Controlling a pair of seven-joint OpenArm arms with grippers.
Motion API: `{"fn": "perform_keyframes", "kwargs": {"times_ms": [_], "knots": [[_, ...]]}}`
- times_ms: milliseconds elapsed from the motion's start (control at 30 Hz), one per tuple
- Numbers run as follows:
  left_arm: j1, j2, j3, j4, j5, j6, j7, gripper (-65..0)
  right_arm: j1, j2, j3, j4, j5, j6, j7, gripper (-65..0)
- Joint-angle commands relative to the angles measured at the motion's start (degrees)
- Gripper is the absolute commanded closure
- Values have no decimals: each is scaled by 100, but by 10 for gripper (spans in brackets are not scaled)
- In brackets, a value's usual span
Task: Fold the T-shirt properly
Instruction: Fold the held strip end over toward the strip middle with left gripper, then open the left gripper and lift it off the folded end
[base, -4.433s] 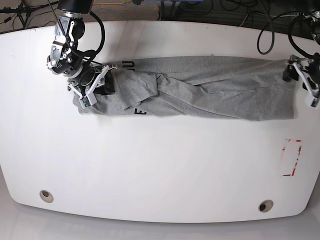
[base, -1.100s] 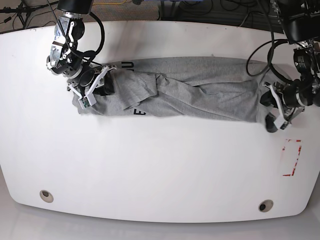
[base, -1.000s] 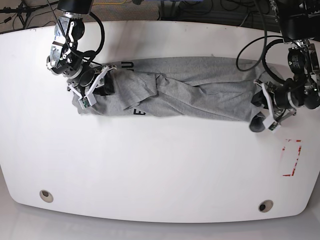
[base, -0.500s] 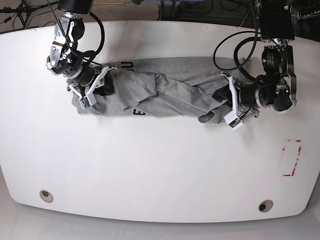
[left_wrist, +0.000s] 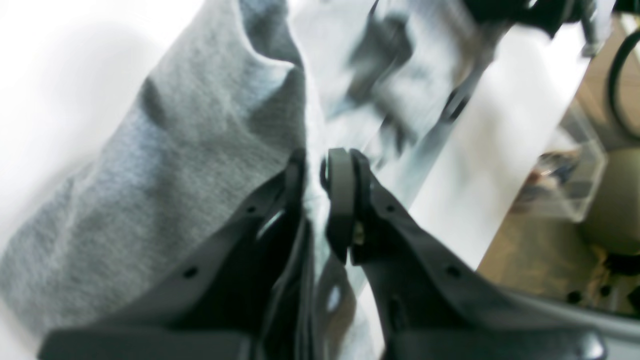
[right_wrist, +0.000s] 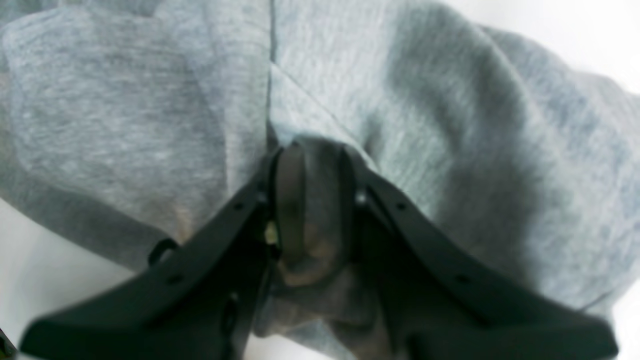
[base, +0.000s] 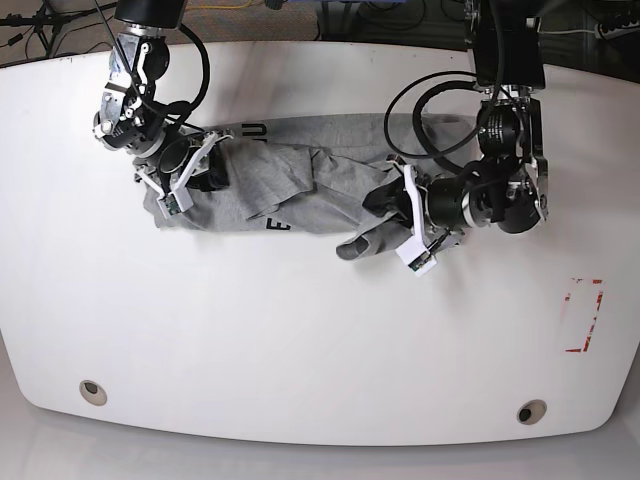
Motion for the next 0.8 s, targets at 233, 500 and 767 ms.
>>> {"fn": "perform_keyframes", "kwargs": {"times_ms": [233, 500, 767], "knots": [[-100, 67, -15, -188, -113, 244, -75, -67, 58, 52, 16, 82, 107, 10, 142, -117], [-171, 313, -15, -162, -113, 534, -75, -242, 58, 52, 16, 82, 107, 10, 142, -117], [-390, 911, -15, -144, -201, 789, -75, -306, 58, 52, 16, 82, 107, 10, 142, -117]]}}
